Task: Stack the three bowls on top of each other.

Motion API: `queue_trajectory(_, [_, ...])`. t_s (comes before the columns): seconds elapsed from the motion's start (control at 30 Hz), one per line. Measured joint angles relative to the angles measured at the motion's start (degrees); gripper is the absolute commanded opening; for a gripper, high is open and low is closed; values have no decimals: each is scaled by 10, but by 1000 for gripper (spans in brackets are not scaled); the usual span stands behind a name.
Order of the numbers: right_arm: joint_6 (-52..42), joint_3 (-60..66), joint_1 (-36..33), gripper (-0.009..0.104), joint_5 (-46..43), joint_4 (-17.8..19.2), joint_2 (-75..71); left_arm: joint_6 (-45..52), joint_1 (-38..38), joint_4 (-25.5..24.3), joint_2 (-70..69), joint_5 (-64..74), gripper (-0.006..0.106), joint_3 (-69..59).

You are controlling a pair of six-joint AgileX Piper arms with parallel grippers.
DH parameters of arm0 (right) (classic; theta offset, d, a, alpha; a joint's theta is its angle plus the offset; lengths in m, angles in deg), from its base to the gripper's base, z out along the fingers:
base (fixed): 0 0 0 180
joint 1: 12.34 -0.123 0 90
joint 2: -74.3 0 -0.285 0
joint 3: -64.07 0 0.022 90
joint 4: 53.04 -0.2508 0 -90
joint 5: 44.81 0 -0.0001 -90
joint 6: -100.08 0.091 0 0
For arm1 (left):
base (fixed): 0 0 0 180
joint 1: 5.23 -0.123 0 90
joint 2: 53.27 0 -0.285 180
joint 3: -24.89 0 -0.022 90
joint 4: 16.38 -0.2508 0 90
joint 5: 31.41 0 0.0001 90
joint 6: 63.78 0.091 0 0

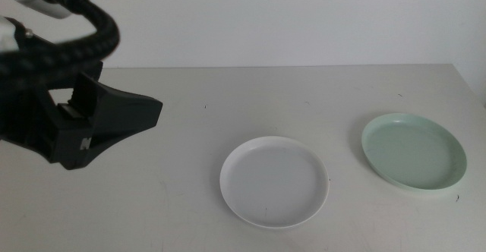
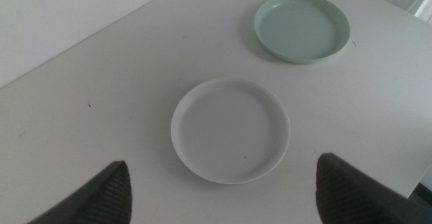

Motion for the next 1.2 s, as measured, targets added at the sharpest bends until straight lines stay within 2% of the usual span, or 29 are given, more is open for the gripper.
queue_trajectory(0.23, [82,-138,0,45,130,22,141,0,0,0,0,0,105,0])
queue_trajectory(0.43, [111,-204,0,45,186,24,253,0,0,0,0,0,105,0])
queue_trajectory(0.73, [111,-215,12,45,174,19,354,0,0,0,0,0,105,0])
queue_trajectory(1.0, [112,-215,105,45,147,-23,399,0,0,0,0,0,105,0])
queue_trajectory(1.2, [107,-215,164,45,117,-24,430,0,0,0,0,0,105,0])
